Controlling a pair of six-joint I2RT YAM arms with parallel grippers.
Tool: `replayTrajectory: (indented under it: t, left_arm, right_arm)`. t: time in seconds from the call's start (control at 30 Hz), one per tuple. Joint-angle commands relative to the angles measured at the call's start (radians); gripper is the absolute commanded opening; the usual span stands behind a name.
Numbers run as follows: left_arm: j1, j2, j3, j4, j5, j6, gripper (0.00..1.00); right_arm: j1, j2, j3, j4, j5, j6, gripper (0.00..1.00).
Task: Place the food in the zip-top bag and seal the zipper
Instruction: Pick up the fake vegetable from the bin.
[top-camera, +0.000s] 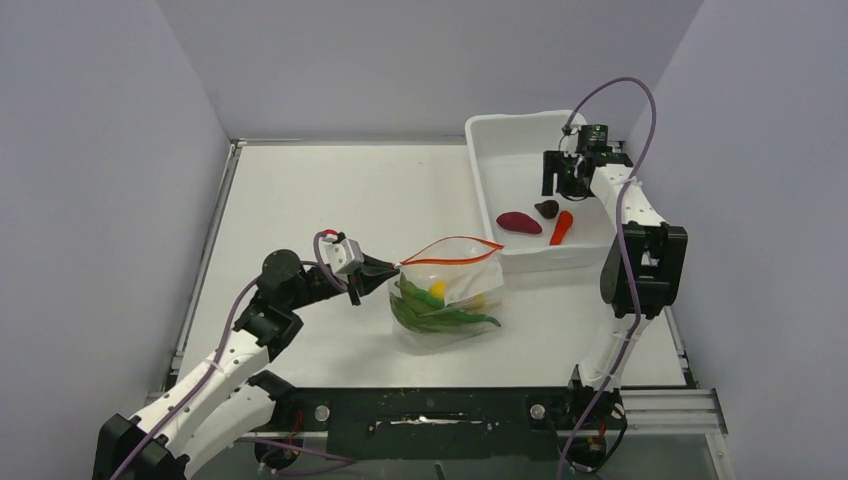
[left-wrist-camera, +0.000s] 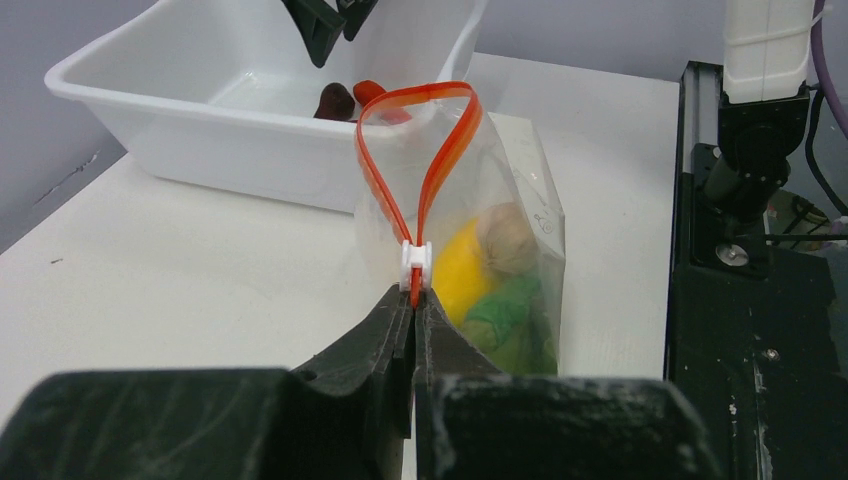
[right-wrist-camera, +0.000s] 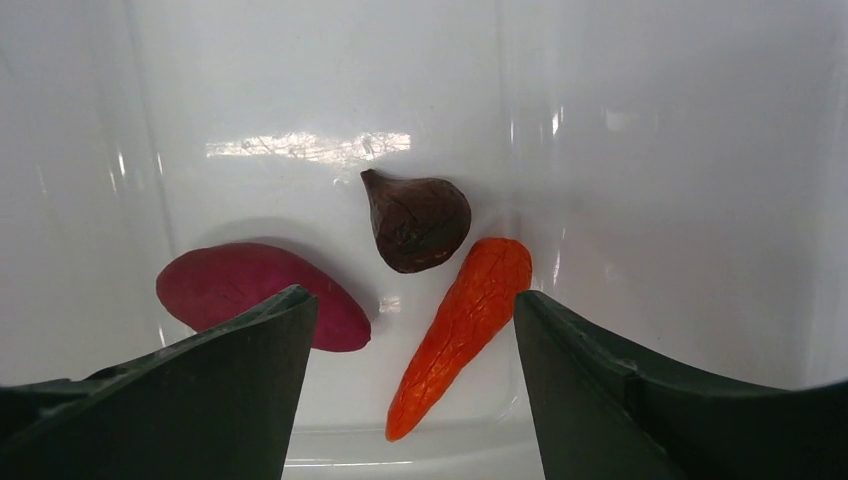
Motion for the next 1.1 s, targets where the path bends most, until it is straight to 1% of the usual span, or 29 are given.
replayTrajectory:
  t: [0.0,0.23,0.5,0.67,0.8,0.9,1.0,1.07]
  left_arm:
    - [-0.006,0.023,0.117,-0.065,0.062,0.078,0.0]
    - [-0.009,0.031,0.13,-0.072,0.083,0.084,0.0]
    - [-0.014,0.04,0.158,-0.078,0.082,0.07,0.0]
    - [-0.013,0.032,0.163,-0.075,0.069,0.057,0.0]
    - [-0.014,0.025,0.163,-0.081,0.062,0.047,0.0]
    - [-0.012,0.024,0.169,-0.091,0.057,0.048,0.0]
    - [-0.014,0.025,0.172,-0.095,0.045,0.044,0.0]
    - [-0.014,0.023,0.172,-0.092,0.037,0.038,0.0]
  right_arm:
    - [0.0,0.059,0.067,0.018,-0.038,-0.1,0.74]
    - [0.016,0.157,0.148,-0.036,-0.025,-0.144,0.74]
    - [0.025,0.199,0.145,-0.042,-0.018,-0.215,0.75]
    - [0.026,0.21,0.141,-0.035,-0.074,-0.22,0.7]
    - [0.031,0.239,0.163,-0.045,-0.076,-0.208,0.67]
    - [0.032,0.248,0.168,-0.045,-0.061,-0.21,0.68]
    - [0.031,0.264,0.185,-0.052,-0.03,-0.214,0.72]
    - [0.031,0.273,0.197,-0.052,-0.022,-0.216,0.71]
